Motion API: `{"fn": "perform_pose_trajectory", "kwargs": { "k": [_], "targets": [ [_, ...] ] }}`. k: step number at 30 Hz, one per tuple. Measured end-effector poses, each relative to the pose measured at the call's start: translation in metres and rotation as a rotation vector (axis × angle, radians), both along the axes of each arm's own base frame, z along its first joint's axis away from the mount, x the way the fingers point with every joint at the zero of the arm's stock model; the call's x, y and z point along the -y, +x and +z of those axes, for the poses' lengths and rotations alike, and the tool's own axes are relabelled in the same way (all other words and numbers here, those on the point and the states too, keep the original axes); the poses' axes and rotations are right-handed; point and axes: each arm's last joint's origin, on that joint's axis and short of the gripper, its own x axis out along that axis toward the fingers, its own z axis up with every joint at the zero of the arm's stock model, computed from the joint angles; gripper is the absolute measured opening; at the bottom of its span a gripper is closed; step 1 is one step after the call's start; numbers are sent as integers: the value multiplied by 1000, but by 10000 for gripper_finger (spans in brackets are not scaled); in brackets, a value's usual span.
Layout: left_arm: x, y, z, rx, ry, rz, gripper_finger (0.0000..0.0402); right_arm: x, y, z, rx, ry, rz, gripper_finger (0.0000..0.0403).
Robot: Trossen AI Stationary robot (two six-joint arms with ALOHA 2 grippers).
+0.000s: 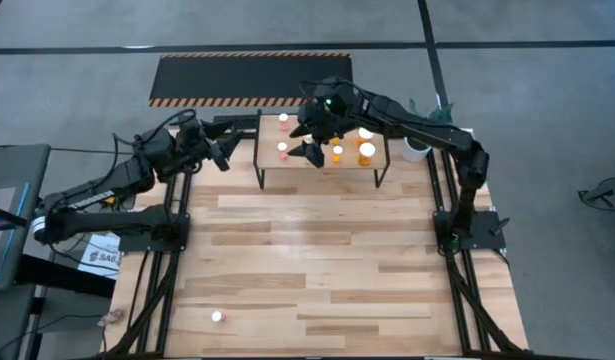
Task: Pick and place medicine bottles onto shelf by color
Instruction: Put the right pink pill bottle on the shelf aligned with the other small pink pill bottle
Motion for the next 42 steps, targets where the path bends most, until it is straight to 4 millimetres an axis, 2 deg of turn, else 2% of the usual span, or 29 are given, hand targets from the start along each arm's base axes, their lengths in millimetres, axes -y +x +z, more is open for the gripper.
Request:
{"fn": "perform_pose_trajectory", "kwargs": {
  "k": [6, 11, 16, 21, 26, 30, 36, 42],
  "targets": [
    [-6, -4, 2, 52, -34, 49, 275, 14, 1, -5, 35, 49, 46, 302],
    [-10, -6, 3, 76, -52, 76, 275, 14, 1, -4, 31, 36, 25, 302],
    [-12, -8, 5, 89, -26, 85, 275, 18, 16, -16, -64, 90, 14, 301],
    [-16, -9, 5, 74, -7, 110, 275, 24, 34, -11, -128, 2, -8, 301],
    [-16, -9, 5, 72, -5, 92, 275, 20, 39, -24, -213, -41, 11, 301],
    [-16, -9, 5, 89, -36, 69, 275, 21, 38, -21, -202, -40, -7, 301],
    [-15, -8, 4, 86, -51, 34, 275, 23, 48, -13, -85, -94, -31, 301],
    [-15, -8, 1, 38, -40, 12, 275, 23, 53, -27, -140, -98, -28, 301]
  ]
}}
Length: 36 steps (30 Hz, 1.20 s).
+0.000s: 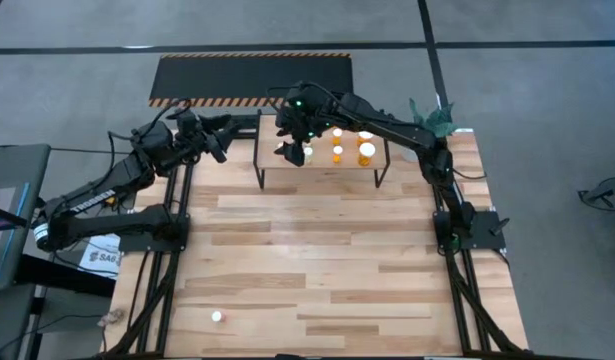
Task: Pick and place medicine bottles onto shelf by color
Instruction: Put the right pink pill bottle on the shelf aligned with the other small pink pill bottle
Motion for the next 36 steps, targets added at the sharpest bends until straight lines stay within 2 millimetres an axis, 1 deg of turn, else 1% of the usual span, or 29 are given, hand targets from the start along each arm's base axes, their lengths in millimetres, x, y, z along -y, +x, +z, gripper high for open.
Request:
{"fn": "perform_pose_trajectory", "kwargs": {
  "k": [3, 7, 11, 17, 24, 27, 36],
  "targets": [
    [0, 0, -2, -25, 3, -1, 275, 1, 0, -2, -9, -31, -26, 301],
    [-1, 2, -5, -52, -6, 0, 275, 6, 1, -17, -40, -25, -40, 301],
    [-3, 4, -5, -52, -6, 2, 275, 8, 3, -24, -43, -44, -40, 301],
    [-4, 6, -7, -63, -12, 3, 275, 8, 7, -21, -3, -97, -41, 301],
    [-4, 6, -7, -50, -24, 7, 275, 16, 3, -21, -8, -121, -40, 301],
    [-4, 6, -7, -47, -29, 9, 275, 15, 0, -16, 2, -114, -20, 301],
    [-4, 5, -7, -29, -50, 34, 275, -2, -19, 23, 73, -192, 34, 301]
  ]
}}
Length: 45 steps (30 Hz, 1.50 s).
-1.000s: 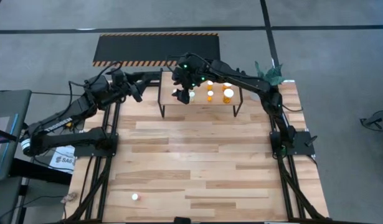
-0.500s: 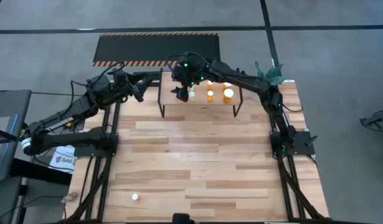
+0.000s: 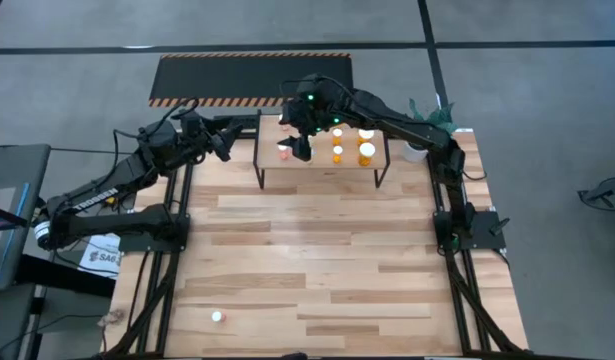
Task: Pick and place medicine bottles onto shelf by color
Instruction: Put the right pink pill bottle on the shelf aligned with the other small pink pill bottle
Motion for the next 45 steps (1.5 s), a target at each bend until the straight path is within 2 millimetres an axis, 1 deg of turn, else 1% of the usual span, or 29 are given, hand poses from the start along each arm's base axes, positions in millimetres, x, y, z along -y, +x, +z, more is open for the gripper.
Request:
{"fn": "perform_pose_trajectory", "kwargs": {
  "k": [2, 4, 9, 15, 19, 21, 23, 26, 28, 30, 32, 35, 39, 41, 43, 45],
  "targets": [
    [0, 0, 0, 0, 1, 0, 275, -1, -4, 6, 18, -8, 7, 301],
    [0, 0, 0, 0, 1, 0, 275, 1, -5, 8, 25, -2, 10, 301],
    [0, 0, 0, 0, 1, 0, 275, 6, -8, 5, 9, 32, 9, 302],
    [0, 0, 0, -3, 3, -1, 275, -1, -8, 1, -33, 52, 23, 302],
    [0, 0, 0, -3, 3, -8, 275, -2, -13, -1, -71, 53, 18, 302],
    [0, 0, 0, -4, 5, -16, 275, -4, -18, 3, -35, 31, 13, 302],
    [1, 1, 0, -8, 11, -33, 275, -8, -28, 7, 13, 26, 1, 302],
    [1, 1, 0, -12, 15, -59, 275, -10, -47, 6, 119, 19, -35, 302],
    [1, 1, 0, -11, 15, -61, 275, -9, -54, 6, 231, 15, -71, 302],
    [2, 1, 0, -11, 15, -62, 275, -8, -59, 5, 306, 51, -122, 302],
    [1, 1, 0, -11, 16, -61, 275, -8, -59, 3, 326, 98, -187, 302],
    [1, 1, 1, -2, 22, -61, 275, -9, -56, -7, 277, 138, -243, 302],
    [1, 1, 2, -14, 55, -62, 275, -15, -45, -13, 279, 141, -217, 302],
    [1, 1, 3, -16, 66, -61, 275, -16, -39, -22, 251, 152, -199, 302],
    [1, 1, 3, -24, 76, -62, 275, -18, -28, -30, 215, 168, -174, 302],
    [2, 1, 3, -29, 87, -80, 275, -16, -20, -41, 141, 189, -173, 302]
  ]
}}
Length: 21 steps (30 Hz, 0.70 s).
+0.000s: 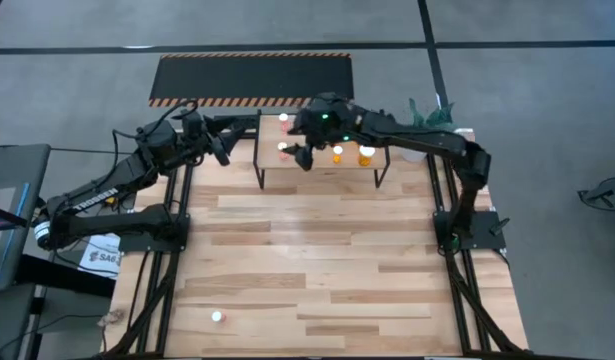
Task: Pick and place medicine bottles onto shelf by color
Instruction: Put the right pink pill bottle on the shelf aligned with the other small pink pill bottle
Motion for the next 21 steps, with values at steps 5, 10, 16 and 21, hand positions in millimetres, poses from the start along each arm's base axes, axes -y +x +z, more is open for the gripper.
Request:
{"fn": "perform_pose_trajectory", "kwargs": {
  "k": [5, 10, 16, 21],
  "targets": [
    [0, 0, 1, -3, 20, -18, 275, 7, 16, -8, -86, 1, -10, 302],
    [1, 1, 1, -5, 20, -28, 275, 9, 21, -9, -96, 2, -17, 302],
    [1, 1, 1, -5, 23, -35, 275, 9, 21, -8, -106, -66, 22, 302],
    [1, 1, 1, -8, 30, -34, 275, 13, 28, -21, -126, -95, 47, 302]
  ]
}}
